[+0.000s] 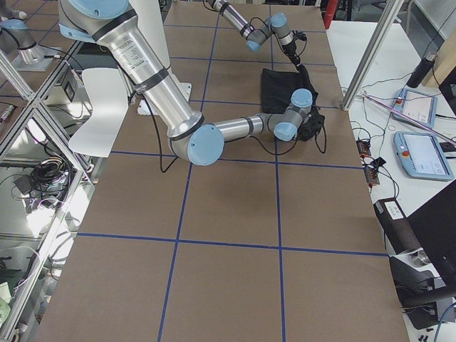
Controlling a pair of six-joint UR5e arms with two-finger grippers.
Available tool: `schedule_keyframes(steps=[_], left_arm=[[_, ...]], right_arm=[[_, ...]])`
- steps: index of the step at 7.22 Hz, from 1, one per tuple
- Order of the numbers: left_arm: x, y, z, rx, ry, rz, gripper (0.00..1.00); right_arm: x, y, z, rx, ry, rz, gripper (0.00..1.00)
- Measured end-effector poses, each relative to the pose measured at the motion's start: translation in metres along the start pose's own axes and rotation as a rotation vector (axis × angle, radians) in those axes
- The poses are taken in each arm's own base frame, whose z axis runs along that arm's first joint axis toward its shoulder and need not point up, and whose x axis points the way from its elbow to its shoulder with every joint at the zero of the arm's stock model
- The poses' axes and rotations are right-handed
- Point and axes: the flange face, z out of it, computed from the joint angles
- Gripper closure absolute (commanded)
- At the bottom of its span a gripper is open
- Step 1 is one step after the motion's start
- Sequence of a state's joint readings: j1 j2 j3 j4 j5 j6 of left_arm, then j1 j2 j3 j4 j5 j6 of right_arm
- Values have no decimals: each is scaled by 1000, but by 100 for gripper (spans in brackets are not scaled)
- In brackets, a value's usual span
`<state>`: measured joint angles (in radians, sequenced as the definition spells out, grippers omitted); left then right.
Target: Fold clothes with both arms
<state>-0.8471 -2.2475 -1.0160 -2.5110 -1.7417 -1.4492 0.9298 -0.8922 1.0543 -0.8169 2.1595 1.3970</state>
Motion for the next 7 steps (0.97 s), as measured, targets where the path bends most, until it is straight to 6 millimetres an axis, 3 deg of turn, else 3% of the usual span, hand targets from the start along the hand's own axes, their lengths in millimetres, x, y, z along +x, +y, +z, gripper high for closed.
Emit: schedule_keyframes(steps=[3, 7], left_arm=[[-9, 6, -18, -3, 27, 79, 0], [4, 12, -59, -71, 109, 108, 0]], right_arm=[[2, -3, -7, -5, -9, -62, 0], [-2, -25, -56, -70, -81, -102, 0]])
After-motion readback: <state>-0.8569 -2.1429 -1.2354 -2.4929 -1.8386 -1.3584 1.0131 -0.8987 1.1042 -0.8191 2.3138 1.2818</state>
